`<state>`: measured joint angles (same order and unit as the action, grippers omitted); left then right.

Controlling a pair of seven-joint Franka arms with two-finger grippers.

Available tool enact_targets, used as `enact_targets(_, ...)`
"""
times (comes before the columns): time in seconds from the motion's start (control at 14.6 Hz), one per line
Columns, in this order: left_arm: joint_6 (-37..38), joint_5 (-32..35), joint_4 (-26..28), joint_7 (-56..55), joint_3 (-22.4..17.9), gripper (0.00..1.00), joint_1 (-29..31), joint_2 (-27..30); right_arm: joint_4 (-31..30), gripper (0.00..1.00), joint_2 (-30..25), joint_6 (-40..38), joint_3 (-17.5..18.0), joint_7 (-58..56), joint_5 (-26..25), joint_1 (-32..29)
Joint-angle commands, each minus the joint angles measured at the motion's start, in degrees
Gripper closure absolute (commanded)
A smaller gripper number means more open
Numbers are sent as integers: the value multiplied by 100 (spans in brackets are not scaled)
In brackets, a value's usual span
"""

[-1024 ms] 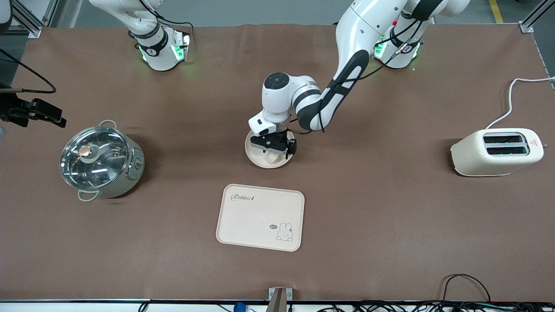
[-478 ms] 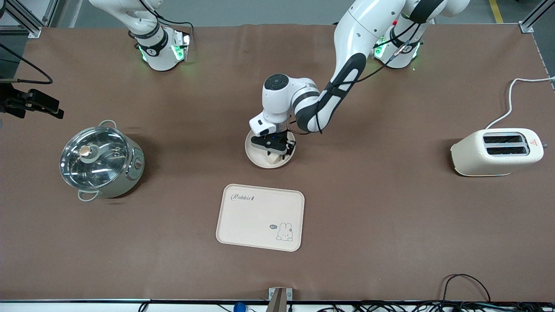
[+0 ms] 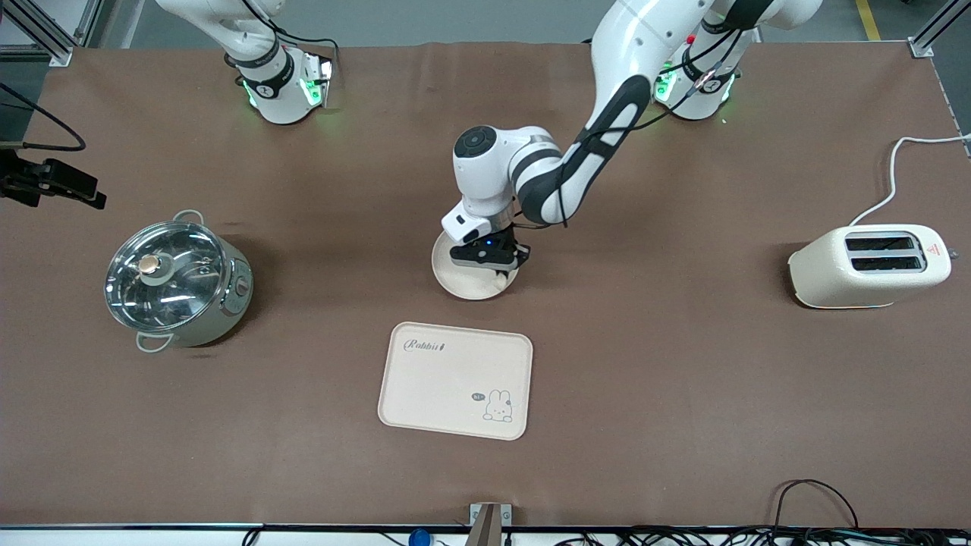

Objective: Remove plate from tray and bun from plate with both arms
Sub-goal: 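Lift the bun and carry it toward the toaster with the left gripper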

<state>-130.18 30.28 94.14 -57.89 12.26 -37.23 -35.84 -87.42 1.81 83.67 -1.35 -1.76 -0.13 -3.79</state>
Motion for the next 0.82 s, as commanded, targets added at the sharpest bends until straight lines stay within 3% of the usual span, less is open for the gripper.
enact_targets(0.0, 229, -819, 166, 1301, 57, 99, 960, 664, -118, 0, -137, -18, 82, -53, -48, -78)
enact_targets(0.14, 265, -1294, 218, 2548, 66, 96, 1838, 850, -118, 0, -215, -44, 91, -61, -92, -78)
enact_targets(0.34, 160, -1691, 219, 4071, 66, 94, 2990, 702, -83, 0, -207, -62, 73, -53, -57, -122)
enact_targets(0.55, -121, -2078, 245, 4295, 66, 86, 3572, 395, -134, 0, -225, -18, 117, 18, -40, -70)
enact_targets(0.61, -157, -2087, 254, 4304, 57, 75, 3591, 298, -231, 0, -225, 17, 108, 9, -40, -87)
enact_targets(0.68, -183, -2096, 280, 4304, 48, 49, 3600, 192, -214, 0, -207, 35, 91, -43, -40, -122)
enact_targets(0.75, -262, -2096, 289, 4295, 39, 0, 3600, 113, -197, 0, -190, 105, 73, -53, -40, -131)
